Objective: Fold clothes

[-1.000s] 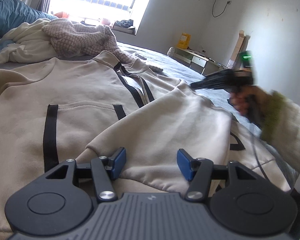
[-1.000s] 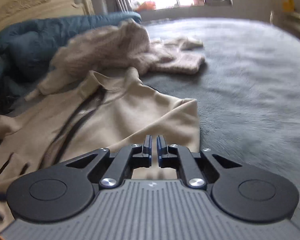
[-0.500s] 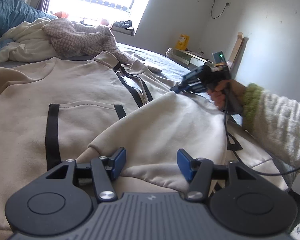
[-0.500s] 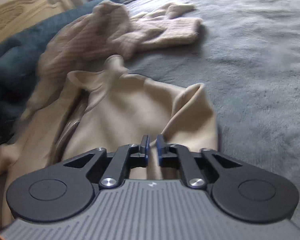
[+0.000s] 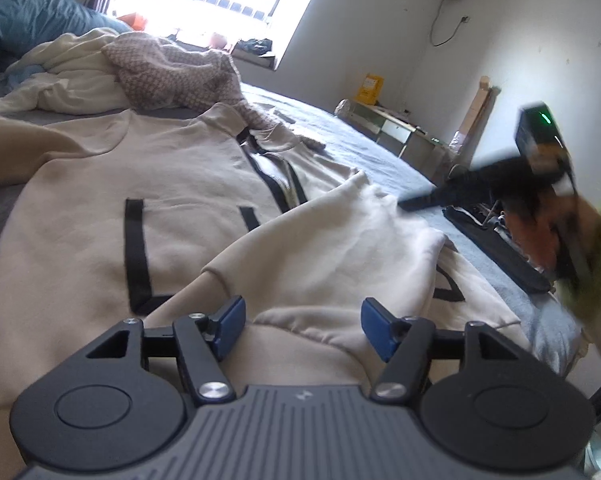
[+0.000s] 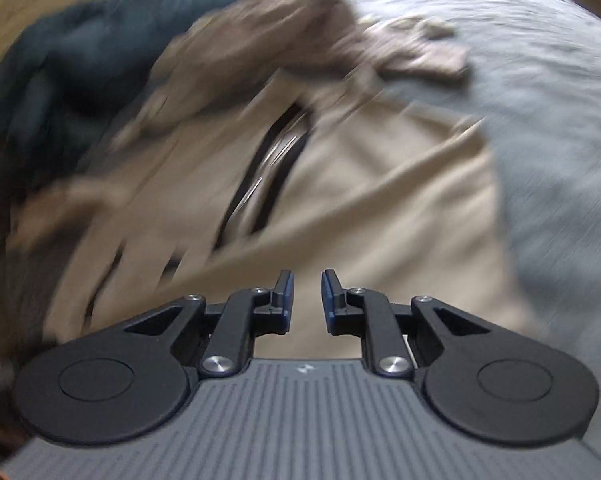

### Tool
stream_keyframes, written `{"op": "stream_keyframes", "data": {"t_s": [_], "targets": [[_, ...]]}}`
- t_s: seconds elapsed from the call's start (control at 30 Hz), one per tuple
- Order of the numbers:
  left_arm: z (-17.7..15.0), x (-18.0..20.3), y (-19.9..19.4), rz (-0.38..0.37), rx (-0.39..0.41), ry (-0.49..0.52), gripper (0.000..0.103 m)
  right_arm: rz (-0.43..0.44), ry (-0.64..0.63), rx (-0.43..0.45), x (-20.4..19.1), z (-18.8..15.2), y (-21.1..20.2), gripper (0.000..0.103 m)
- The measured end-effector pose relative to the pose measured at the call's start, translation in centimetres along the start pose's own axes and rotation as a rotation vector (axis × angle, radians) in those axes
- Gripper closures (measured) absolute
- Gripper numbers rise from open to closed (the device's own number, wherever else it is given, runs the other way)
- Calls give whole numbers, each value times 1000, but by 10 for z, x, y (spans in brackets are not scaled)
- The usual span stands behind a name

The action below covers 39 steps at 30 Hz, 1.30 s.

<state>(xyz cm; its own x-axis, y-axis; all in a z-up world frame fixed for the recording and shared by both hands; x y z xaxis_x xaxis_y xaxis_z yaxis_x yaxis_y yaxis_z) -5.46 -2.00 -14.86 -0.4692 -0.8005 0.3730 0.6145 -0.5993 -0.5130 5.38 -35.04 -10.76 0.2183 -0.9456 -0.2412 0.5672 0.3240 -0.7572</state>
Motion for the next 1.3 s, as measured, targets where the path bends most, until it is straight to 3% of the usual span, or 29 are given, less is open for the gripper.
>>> {"op": "stream_keyframes", "data": {"t_s": [0.13, 0.2, 0.27, 0.33, 0.5, 0.67, 0.77, 0.93, 1.07, 1.3], "targets": [[-5, -7, -1, -10, 0, -32, 38, -72, -147, 10, -68, -68, 19, 89], [-5, -10, -2, -22, 4, -49, 38, -112, -179, 83, -95, -96, 12, 88], [-5, -12, -2, -27, 3, -55, 38, -58, -185, 110, -112, -113, -1, 88], [-4, -12, -1, -29, 2, -58, 38, -40, -184, 140, -119, -116, -12, 88], [-4, -12, -3, -23, 1, -93, 38, -31, -22, 236, -103, -102, -19, 87], [-4, -18, -17, 1, 12, -148, 38, 50, -80, 162, -135, -115, 7, 85], [-3, -26, -37, 47, 42, -181, 36, 40, -140, 196, -156, -113, 4, 85], [0, -56, -76, 119, 138, -269, 35, 111, -106, 194, -174, -96, 17, 85], [3, -101, -112, 212, 232, -378, 32, 129, -169, 159, -199, -96, 39, 85], [7, -203, -174, 423, 420, -640, 30, 120, -149, 132, -205, -99, 53, 84]]}}
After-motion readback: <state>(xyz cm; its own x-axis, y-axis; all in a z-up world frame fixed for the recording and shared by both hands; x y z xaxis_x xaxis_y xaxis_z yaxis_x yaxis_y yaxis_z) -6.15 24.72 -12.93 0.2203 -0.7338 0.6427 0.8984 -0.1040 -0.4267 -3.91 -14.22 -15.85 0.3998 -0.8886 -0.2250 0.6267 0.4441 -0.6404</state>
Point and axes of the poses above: each gripper's, at about its wrist camera, not at the fingertips, and y roughly the way its jaws point, x to its right, z to its top, the point moved 1 cm from there along y, roughly the way its jaws point, and after that the axes turned 2 degrees about -x, right-handed, at the moved point
